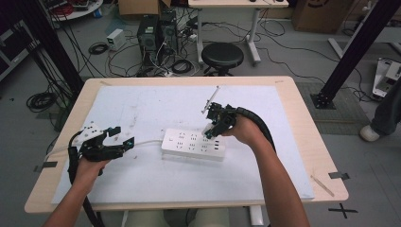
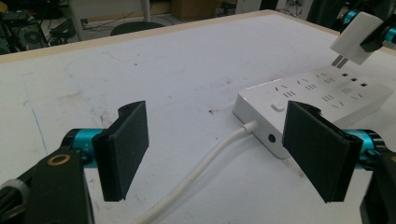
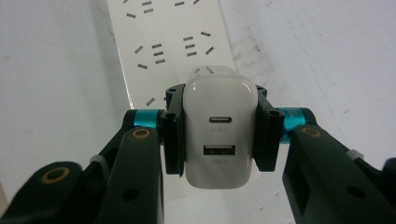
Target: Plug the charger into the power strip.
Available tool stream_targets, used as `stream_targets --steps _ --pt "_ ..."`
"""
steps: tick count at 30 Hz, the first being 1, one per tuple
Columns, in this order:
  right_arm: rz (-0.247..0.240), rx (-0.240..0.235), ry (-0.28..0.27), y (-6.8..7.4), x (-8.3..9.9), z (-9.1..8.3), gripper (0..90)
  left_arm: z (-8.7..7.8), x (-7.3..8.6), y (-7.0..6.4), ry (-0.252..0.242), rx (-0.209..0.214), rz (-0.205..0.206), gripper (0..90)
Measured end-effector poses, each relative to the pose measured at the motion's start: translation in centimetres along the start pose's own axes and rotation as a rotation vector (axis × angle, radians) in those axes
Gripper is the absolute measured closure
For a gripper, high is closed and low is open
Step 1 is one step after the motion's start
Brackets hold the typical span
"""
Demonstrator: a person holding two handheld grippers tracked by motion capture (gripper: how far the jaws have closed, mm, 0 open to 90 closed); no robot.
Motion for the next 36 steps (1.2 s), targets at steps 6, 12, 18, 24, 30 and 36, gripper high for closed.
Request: stream_targets --steps 6,12,18,24,30,36 --pt "-0.044 -0.003 0.054 0.4 -0.4 0.8 63.4 0.2 0.2 0.0 0.004 0.004 0.001 23.0" --pt "-0.122 0.021 0.11 0.6 -1.1 1.5 63.5 0.3 0.4 0.1 0.008 0.007 -0.002 23.0" --pt "-0.159 0.028 0.19 0.7 -2.1 1.7 63.6 0.2 0.5 0.2 0.008 0.01 -0.003 23.0" --pt "-0.197 0.046 0.284 1.0 -3.1 2.6 63.8 0.2 0.6 0.3 0.013 0.01 -0.003 23.0" --pt "-0.193 0.035 0.296 0.9 -3.4 3.0 63.9 0.3 0.8 0.5 0.02 0.009 0.0 23.0" --pt "-0.16 0.018 0.311 0.7 -3.5 3.3 64.0 0.5 0.7 0.4 0.022 0.009 0.0 23.0"
Point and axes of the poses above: each handheld gripper's, and its own axes: z roughly forward along the jaws, x roughly out of its underside, y roughly to its left, the point moved 5 cm from there along z, roughly forward along the jaws, and after that the axes turned 9 degrees about y, right-handed, at the moved point
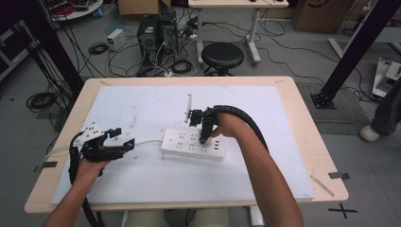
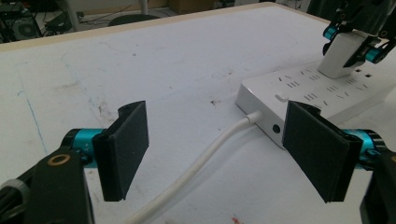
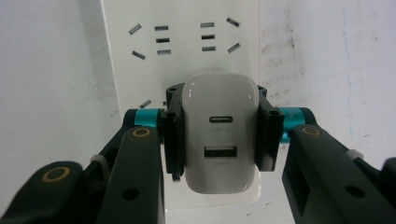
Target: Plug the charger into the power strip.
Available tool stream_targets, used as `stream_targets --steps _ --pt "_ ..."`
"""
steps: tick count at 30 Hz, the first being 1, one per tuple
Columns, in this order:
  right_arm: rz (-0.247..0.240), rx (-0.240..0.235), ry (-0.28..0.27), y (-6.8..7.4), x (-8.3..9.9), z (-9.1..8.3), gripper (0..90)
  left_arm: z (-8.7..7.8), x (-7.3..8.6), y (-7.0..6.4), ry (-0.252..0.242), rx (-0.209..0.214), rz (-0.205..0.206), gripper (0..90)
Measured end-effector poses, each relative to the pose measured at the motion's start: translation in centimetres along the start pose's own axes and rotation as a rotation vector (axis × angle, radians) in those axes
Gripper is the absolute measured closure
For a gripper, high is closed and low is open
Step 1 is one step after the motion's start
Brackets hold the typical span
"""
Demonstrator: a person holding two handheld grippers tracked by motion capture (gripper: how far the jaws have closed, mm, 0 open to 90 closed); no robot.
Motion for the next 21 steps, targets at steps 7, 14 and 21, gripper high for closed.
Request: stream_targets --steps 7,14,21 --pt "-0.002 0.002 -0.014 0.0 0.1 0.1 63.8 0.1 0.1 0.0 0.007 0.002 -0.002 23.0" --pt "-0.001 0.003 -0.077 0.0 0.7 0.1 62.6 0.2 0.0 -0.1 0.006 0.006 0.004 23.0" --pt "0.168 -0.074 -0.318 -0.2 2.8 -1.0 33.9 0.2 -0.1 -0.1 -0.004 0.006 -0.006 23.0"
Point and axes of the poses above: each handheld gripper's, and its own axes: z roughly forward along the jaws, x roughly out of its underside, y roughly to its left, the point moved 5 cm from there along z, roughly forward along the jaws, and after that the axes turned 9 degrees about y, right-handed, at the moved point
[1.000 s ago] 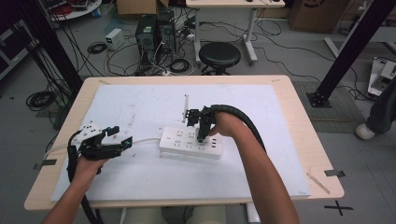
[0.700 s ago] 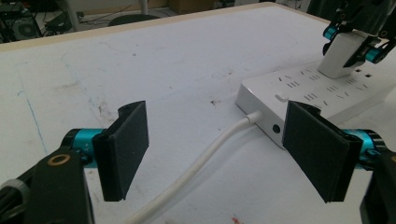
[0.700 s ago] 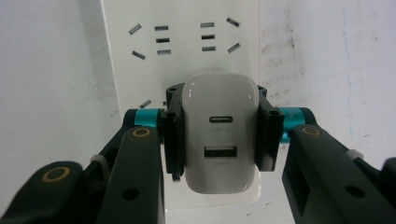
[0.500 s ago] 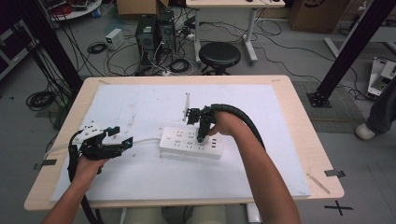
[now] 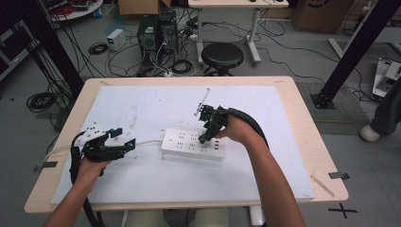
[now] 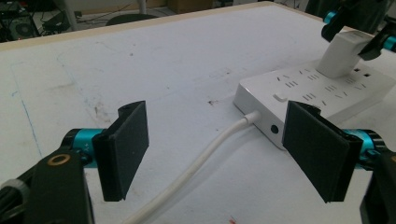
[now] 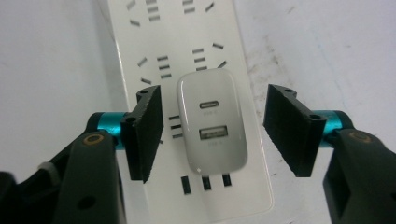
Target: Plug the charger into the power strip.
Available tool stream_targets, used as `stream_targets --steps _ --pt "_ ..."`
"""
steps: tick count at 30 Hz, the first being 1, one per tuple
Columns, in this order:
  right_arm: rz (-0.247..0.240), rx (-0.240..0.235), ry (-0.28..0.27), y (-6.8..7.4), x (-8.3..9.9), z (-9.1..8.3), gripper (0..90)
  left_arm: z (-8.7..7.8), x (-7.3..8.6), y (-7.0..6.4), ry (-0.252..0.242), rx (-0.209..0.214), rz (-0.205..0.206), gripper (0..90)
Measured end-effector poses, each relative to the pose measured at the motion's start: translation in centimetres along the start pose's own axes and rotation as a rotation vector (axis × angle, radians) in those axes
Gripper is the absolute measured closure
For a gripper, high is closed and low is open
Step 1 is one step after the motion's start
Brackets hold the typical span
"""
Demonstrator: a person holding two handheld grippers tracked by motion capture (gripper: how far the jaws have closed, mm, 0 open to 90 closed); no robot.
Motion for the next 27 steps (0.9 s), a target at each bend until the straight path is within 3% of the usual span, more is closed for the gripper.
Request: stream_targets --steps 5,6,7,14,20,27 --pt "0.1 0.008 -0.091 -0.1 1.4 -1.4 25.5 0.0 -0.2 -0.3 -0.006 0.004 0.005 23.0" --pt "0.1 0.008 -0.091 -0.1 1.4 -1.4 25.5 0.0 -0.2 -0.3 -0.006 0.004 0.005 23.0" --pt "0.129 0.023 -0.14 -0.3 2.1 -1.9 20.6 0.0 -0.2 -0.4 -0.004 0.005 0.006 23.0" --pt "0.207 0.069 -0.202 -0.4 3.9 -2.9 20.4 -0.1 -0.5 -0.6 -0.01 0.007 0.009 23.0" --pt "0.263 0.102 -0.266 0.1 6.8 -3.9 20.4 -0.3 -0.7 -0.5 -0.015 0.004 0.018 23.0" --pt "0.355 0.176 -0.304 0.3 10.5 -4.2 20.4 -0.7 -1.0 -0.3 -0.028 0.0 0.017 23.0"
Point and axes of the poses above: each handheld gripper's, and its own axes: z roughly forward along the jaws, x roughly out of its underside, y roughly to its left, the point moved 5 cm from there along z, roughly forward along the jaws, and after that the axes turned 9 degrees about y, right-handed, at the moved point
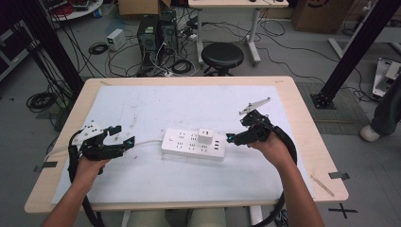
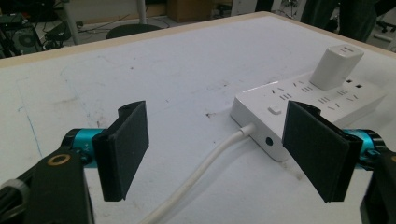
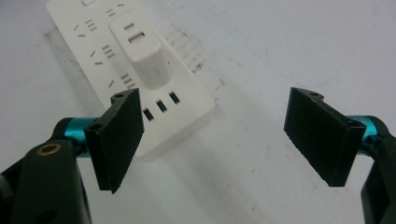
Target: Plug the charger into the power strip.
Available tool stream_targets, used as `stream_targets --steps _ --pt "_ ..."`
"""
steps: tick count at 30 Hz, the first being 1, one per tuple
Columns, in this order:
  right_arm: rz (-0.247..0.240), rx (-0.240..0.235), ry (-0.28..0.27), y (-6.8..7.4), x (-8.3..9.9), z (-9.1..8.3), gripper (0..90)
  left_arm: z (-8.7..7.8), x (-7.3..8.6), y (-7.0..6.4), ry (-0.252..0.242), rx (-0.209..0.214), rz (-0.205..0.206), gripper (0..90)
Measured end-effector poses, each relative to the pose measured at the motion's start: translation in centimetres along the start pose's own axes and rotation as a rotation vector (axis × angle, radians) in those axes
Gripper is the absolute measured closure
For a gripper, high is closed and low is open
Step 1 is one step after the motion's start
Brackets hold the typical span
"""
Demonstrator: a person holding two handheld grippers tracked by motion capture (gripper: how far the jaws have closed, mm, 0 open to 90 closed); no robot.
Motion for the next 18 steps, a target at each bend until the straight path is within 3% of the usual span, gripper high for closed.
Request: stream_targets --steps 8,18 --pt "0.061 0.036 -0.074 -0.9 3.2 -1.8 20.4 -0.3 -0.1 0.2 -0.006 -0.005 0.0 23.0" --pt "0.089 0.019 -0.095 -0.5 5.5 -1.6 19.2 -0.5 0.2 0.2 0.003 -0.005 -0.001 23.0"
Point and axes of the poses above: each handheld gripper's, and its own axes: z roughly forward along the jaws, x roughly out of its underside, y roughly to its left, the point moved 5 cm from there along z, roughly forward along the jaws, and after that the axes turned 9 degrees about y, right-handed, at the moved point
